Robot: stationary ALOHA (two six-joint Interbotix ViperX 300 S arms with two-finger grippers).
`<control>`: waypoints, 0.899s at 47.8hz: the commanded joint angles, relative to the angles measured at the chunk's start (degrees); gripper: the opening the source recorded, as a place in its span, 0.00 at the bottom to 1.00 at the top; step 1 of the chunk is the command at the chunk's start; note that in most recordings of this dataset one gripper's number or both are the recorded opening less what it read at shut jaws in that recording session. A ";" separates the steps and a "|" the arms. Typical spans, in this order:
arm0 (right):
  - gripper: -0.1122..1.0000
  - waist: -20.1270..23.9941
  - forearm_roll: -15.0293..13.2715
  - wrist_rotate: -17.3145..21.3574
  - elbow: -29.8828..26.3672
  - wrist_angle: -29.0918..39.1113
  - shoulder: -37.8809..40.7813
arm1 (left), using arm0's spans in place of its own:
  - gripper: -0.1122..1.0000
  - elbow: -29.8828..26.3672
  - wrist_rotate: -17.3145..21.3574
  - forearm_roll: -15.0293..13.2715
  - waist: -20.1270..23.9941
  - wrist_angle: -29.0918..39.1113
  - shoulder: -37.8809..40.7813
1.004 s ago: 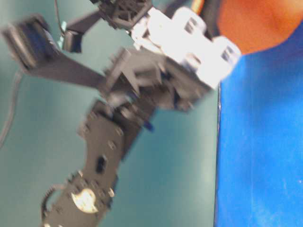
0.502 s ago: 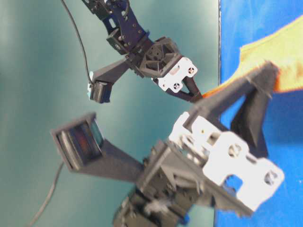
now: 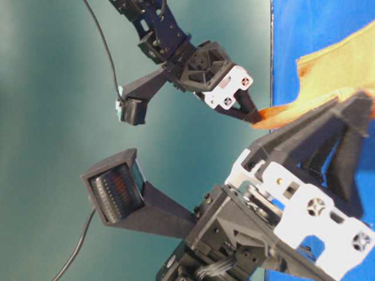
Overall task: Fold the orange towel.
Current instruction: 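Swing the lifted towel to vertical, left gripper moving toward the bottom, then release the towel strip and pull both grippers outward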
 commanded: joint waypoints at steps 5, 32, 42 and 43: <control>0.68 0.88 -0.26 -0.18 0.26 -1.85 -0.97 | 0.71 -1.14 0.09 0.09 -0.09 -0.53 -1.05; 0.69 1.23 0.18 0.88 8.17 -2.20 -14.50 | 0.88 7.56 0.26 0.35 1.32 17.14 -20.74; 0.69 3.25 2.64 1.85 16.52 -5.54 -24.87 | 0.87 15.91 0.18 0.35 4.57 8.79 -28.48; 0.69 3.52 2.90 2.20 17.58 -6.15 -25.84 | 0.87 16.70 0.18 0.35 4.92 7.56 -29.27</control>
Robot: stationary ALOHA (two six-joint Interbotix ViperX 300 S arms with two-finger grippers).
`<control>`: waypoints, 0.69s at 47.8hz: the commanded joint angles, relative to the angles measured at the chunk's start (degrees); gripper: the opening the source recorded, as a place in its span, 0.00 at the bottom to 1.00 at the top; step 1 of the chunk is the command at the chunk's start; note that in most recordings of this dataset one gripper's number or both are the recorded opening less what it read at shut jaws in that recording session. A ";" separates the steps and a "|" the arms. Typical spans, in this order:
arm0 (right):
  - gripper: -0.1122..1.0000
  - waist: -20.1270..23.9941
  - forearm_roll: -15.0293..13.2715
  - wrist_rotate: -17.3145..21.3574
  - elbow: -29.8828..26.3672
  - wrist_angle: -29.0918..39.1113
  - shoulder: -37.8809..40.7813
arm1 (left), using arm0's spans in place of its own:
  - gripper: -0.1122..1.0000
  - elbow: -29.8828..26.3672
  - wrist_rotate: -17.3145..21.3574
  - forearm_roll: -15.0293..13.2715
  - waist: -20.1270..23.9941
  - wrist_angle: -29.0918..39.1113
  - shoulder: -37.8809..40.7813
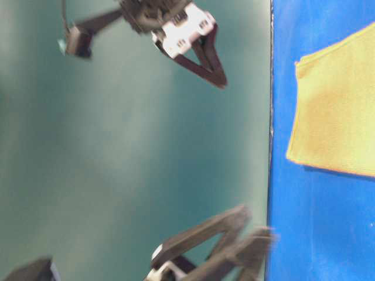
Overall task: Fold the orange towel.
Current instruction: 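Release the towel strip and pull both grippers outward, then move both grippers to the strip's top corners and pinch them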
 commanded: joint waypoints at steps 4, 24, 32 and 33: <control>0.69 2.37 2.02 1.58 6.06 -4.48 -9.05 | 0.87 5.19 -0.09 0.09 2.64 -8.53 -6.77; 0.69 6.33 7.91 4.13 19.34 -13.97 -22.59 | 0.86 15.29 -0.62 -0.26 9.23 -18.19 -14.24; 0.69 6.33 8.00 3.96 19.07 -14.15 -22.15 | 0.86 15.03 -1.14 -0.18 9.67 -18.19 -13.89; 0.69 6.24 8.00 3.96 19.07 -14.15 -22.06 | 0.86 15.03 -1.23 -0.26 9.67 -18.19 -13.89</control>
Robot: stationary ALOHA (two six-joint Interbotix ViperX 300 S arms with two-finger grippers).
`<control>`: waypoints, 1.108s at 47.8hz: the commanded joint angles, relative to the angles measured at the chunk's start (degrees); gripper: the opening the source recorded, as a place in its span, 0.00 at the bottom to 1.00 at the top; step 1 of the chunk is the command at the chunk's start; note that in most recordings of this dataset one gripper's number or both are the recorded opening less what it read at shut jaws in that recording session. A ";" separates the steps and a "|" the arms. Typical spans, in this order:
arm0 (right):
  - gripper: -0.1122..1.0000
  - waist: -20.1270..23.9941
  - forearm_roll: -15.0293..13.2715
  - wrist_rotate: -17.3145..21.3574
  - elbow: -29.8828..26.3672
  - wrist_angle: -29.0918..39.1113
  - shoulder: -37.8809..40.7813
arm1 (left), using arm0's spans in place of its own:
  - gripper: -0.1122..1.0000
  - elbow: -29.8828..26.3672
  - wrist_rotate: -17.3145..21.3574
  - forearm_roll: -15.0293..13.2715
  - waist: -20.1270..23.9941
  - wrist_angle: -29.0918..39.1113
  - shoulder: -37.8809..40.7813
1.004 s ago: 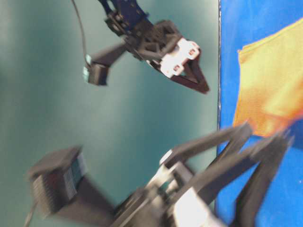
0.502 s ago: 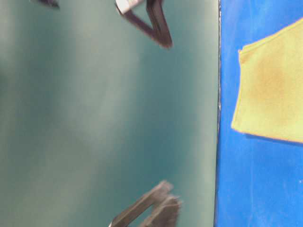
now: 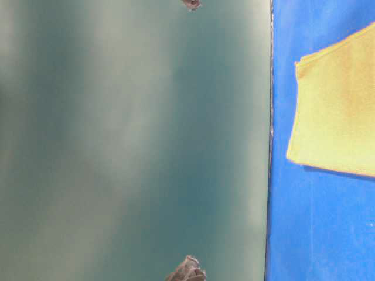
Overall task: Fold the orange towel.
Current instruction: 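Move both grippers to the strip's top corners and pinch them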
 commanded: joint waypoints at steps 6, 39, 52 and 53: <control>0.69 -0.26 0.26 -0.09 -0.79 -0.62 0.26 | 0.86 -0.97 -0.62 -0.18 0.35 -0.44 0.00; 0.69 -13.10 -0.26 -1.23 -11.34 0.97 21.27 | 0.86 -16.08 -1.49 -0.09 12.48 -1.76 22.15; 0.69 -15.03 -1.14 -1.41 -17.58 0.70 36.04 | 0.86 -23.82 -1.58 -0.09 16.79 -1.76 35.16; 0.69 -15.12 -1.14 -1.41 -17.75 0.70 36.83 | 0.86 -24.17 -1.58 -0.09 17.05 -1.85 36.04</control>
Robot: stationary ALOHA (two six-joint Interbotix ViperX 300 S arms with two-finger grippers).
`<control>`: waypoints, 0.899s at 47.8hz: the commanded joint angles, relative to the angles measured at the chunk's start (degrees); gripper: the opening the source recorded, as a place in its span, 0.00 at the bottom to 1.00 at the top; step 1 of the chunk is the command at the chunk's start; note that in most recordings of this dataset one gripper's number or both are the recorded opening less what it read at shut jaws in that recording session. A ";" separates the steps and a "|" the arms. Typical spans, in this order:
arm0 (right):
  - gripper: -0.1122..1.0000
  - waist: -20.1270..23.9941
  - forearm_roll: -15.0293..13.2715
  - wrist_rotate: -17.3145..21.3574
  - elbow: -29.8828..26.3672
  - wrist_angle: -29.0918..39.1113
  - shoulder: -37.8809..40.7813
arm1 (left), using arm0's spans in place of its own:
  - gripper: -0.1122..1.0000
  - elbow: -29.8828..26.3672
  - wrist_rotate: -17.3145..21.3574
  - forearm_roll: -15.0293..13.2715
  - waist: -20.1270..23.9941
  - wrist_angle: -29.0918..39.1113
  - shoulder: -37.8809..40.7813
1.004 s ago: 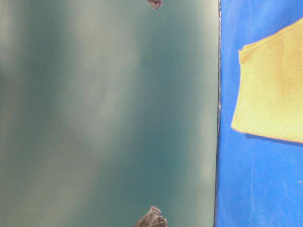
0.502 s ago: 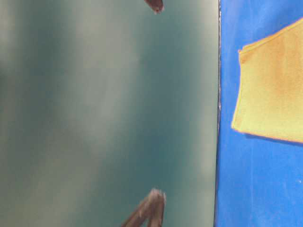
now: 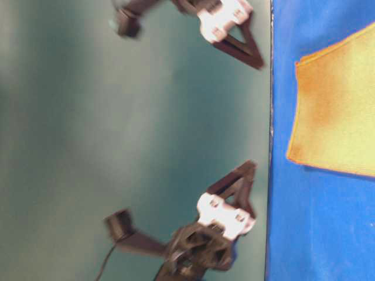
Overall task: Fold the orange towel.
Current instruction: 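Move both grippers to the strip's top corners and pinch them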
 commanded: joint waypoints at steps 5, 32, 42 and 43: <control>0.69 -0.88 0.00 -0.09 -2.90 -0.53 5.01 | 0.86 -3.96 0.00 0.00 2.37 -0.79 5.36; 0.26 -1.76 1.05 0.00 -2.20 -1.85 9.23 | 0.31 -8.88 0.97 0.18 3.43 -0.70 14.50; 0.14 -1.23 2.20 0.18 -1.32 -4.48 9.14 | 0.11 -8.88 1.14 0.26 3.25 -0.70 14.50; 0.14 -1.23 2.29 0.18 -1.32 -4.48 9.05 | 0.11 -8.88 1.14 0.26 3.25 -0.70 14.50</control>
